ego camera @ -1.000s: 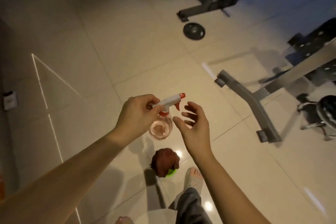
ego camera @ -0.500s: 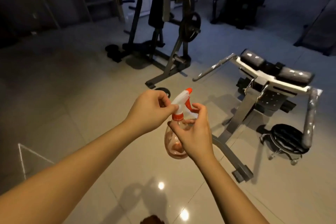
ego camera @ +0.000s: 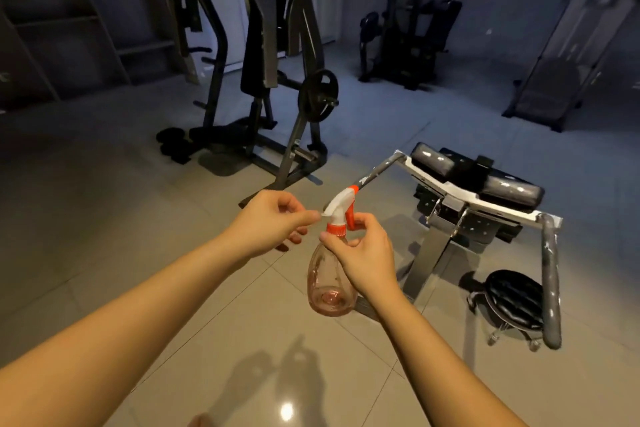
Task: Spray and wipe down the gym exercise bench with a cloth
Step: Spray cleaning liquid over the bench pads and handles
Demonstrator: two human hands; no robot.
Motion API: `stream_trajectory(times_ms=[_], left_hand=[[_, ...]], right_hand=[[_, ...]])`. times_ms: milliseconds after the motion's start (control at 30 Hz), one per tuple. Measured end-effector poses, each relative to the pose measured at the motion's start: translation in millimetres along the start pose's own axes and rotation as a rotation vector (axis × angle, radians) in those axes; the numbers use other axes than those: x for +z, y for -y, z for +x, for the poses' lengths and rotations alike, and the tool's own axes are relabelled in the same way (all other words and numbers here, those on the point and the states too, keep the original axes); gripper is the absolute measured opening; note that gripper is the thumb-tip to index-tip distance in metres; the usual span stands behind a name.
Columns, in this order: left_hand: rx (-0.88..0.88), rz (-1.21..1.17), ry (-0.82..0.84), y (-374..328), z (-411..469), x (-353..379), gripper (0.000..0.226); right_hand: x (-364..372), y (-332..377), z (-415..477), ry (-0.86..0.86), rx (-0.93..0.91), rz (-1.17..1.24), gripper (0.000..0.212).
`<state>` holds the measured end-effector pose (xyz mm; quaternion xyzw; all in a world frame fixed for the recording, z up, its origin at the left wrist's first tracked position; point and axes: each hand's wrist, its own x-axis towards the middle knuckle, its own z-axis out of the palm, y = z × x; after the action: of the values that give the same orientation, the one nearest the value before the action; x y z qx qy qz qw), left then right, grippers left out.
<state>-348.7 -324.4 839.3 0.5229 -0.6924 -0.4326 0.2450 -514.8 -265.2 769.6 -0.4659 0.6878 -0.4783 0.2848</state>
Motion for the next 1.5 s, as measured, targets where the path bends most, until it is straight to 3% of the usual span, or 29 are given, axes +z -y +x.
stream_trajectory(times_ms=[67,200,267,400,567,700,833,933,1100,1200,1367,1500], left_hand=[[-0.062,0.003,0.064,28,22,-4,0.013],[-0.134,0.111,0.423,94,73,-1,0.067],[-0.105,0.112,0.54,115,103,-4,0.079],[-0.082,0.031,0.569,144,154,-23,0.068],[-0.096,0.035,0.609,178,205,-44,0.079],[-0.106,0.027,0.635,196,223,-55,0.076],[-0.145,0.031,0.707,222,230,-63,0.072],[-0.158,0.062,0.728,232,236,-65,0.075],[-0.129,0.126,0.751,230,249,-62,0.084],[-0.084,0.153,0.752,228,259,-60,0.081],[-0.059,0.131,0.733,222,277,-55,0.089],[-0.041,0.136,0.746,212,289,-49,0.082]], right_hand=[[10,-8,26,-0.02,0.069,0.061,0.046],[51,-27,74,-0.044,0.232,0.227,0.045],[78,-33,99,-0.062,0.278,0.246,0.044],[126,-28,137,-0.118,0.35,0.259,0.044],[169,-22,174,-0.122,0.439,0.204,0.042],[197,-22,183,-0.192,0.483,0.204,0.038],[216,-31,183,-0.155,0.603,0.324,0.025],[221,-37,182,-0.156,0.665,0.343,0.029],[220,-42,187,-0.199,0.658,0.345,0.034],[217,-40,194,-0.178,0.654,0.359,0.025],[212,-35,214,-0.169,0.606,0.362,0.033],[205,-40,229,-0.208,0.59,0.313,0.033]])
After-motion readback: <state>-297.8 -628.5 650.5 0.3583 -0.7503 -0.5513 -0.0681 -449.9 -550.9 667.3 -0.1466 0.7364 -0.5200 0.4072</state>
